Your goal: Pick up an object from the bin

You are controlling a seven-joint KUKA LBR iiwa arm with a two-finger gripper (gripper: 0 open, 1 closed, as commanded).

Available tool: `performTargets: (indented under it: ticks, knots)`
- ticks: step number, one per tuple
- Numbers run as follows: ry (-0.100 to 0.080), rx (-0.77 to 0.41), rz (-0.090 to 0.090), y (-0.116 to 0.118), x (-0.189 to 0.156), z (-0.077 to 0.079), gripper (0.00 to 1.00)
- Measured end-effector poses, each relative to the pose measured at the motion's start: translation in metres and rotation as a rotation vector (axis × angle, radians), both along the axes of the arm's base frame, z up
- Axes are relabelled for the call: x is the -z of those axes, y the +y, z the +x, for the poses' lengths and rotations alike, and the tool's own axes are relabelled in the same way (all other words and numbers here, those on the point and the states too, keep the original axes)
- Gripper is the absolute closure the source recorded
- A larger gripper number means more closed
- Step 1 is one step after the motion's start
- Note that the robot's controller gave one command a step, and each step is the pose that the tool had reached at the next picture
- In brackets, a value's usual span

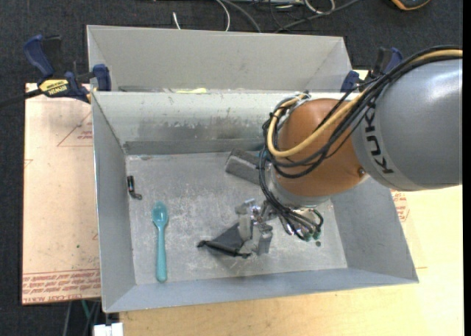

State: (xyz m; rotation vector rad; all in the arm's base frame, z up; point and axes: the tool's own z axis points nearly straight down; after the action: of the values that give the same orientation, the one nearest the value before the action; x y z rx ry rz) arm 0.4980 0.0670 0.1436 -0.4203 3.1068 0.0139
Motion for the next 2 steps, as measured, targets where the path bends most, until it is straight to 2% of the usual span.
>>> performTargets:
  ticks: [1, 2]
  knots:
    - [-0.009, -0.103, 0.002, 0.062, 0.046, 0.007, 1.0]
    - [-0.007, -0.291, 0.001, 0.065, 0.058, 0.018, 1.0]
